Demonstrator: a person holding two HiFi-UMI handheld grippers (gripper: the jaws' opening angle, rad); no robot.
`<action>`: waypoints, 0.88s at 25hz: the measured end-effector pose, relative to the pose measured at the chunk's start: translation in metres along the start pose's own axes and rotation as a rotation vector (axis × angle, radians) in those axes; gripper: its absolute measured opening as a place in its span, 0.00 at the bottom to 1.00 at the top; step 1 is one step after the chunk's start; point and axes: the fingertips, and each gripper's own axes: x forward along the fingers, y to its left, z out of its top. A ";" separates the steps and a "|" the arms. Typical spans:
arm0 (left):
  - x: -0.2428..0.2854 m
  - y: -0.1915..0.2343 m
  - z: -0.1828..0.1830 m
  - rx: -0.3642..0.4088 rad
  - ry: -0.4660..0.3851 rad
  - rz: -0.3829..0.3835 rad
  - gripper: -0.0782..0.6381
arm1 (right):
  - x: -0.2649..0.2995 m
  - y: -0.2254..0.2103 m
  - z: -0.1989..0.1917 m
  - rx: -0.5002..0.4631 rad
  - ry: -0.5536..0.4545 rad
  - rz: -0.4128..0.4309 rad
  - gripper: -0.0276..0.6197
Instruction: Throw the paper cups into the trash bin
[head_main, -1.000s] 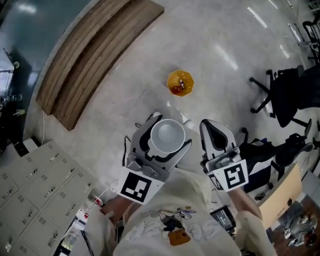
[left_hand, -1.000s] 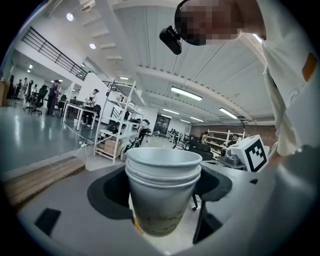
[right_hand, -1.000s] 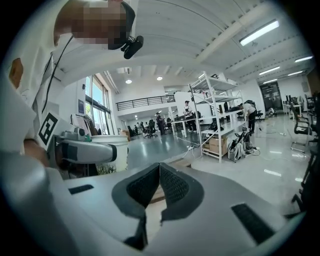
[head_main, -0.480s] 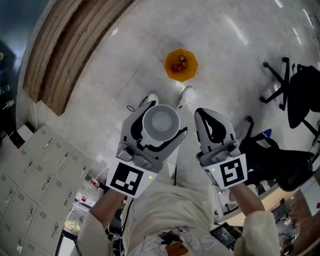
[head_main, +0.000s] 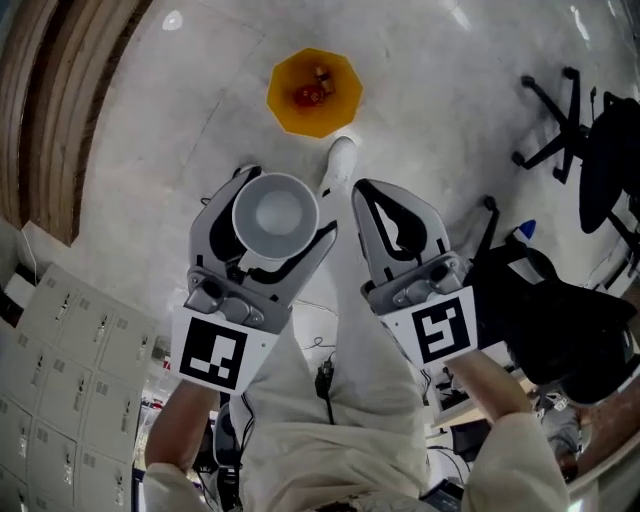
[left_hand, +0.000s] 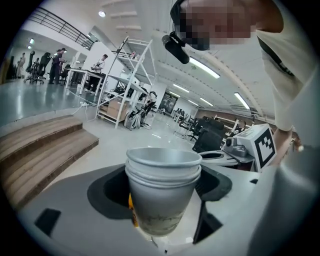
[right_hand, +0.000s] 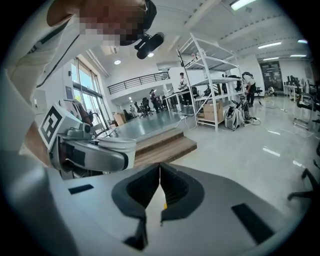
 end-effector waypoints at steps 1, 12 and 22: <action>0.012 0.002 -0.011 -0.001 0.003 -0.006 0.63 | 0.004 -0.007 -0.013 0.004 0.015 -0.010 0.05; 0.099 0.046 -0.118 -0.063 0.058 -0.031 0.63 | 0.064 -0.058 -0.120 0.002 0.050 -0.083 0.05; 0.159 0.101 -0.184 -0.098 0.076 0.041 0.63 | 0.130 -0.100 -0.190 0.004 0.081 -0.149 0.05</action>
